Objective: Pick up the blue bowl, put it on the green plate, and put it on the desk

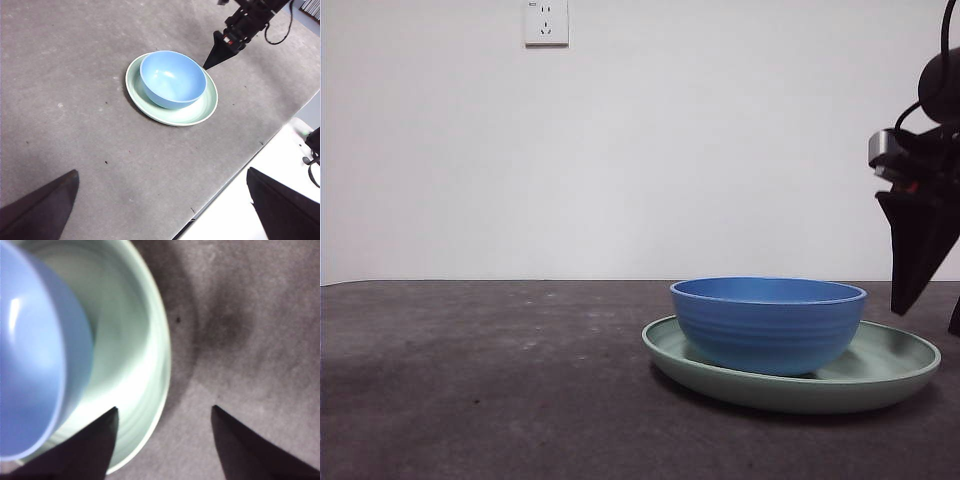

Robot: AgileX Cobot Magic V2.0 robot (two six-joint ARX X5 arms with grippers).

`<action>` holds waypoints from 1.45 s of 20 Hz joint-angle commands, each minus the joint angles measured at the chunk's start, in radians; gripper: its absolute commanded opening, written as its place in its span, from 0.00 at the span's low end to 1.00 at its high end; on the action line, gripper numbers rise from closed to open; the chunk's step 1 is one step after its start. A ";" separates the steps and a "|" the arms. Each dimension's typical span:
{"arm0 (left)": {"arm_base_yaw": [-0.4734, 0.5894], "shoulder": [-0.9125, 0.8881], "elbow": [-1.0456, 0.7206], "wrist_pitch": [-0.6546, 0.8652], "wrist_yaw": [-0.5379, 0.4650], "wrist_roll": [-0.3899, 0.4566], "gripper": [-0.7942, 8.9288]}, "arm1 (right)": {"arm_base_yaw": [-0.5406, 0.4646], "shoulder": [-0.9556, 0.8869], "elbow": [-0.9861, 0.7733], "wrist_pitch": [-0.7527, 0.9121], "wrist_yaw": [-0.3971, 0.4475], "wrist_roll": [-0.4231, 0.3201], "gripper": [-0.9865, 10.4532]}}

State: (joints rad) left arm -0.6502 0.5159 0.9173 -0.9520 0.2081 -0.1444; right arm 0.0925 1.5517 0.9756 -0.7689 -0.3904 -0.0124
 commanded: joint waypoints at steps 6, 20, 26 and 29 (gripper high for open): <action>-0.005 0.002 0.023 0.012 0.002 0.000 0.65 | 0.003 0.075 0.016 0.084 -0.081 0.021 0.32; -0.005 0.002 0.023 0.012 0.003 0.000 0.65 | 0.003 0.181 0.015 0.113 -0.167 0.032 0.09; -0.005 0.002 0.023 0.012 0.002 0.000 0.65 | 0.002 0.180 0.028 0.108 -0.206 0.058 0.09; -0.005 0.002 0.023 0.012 0.003 0.000 0.65 | 0.006 0.180 0.062 0.100 -0.250 0.089 0.09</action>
State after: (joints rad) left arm -0.6502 0.5159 0.9173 -0.9497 0.2081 -0.1444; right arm 0.0959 1.7157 1.0168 -0.6731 -0.6266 0.0593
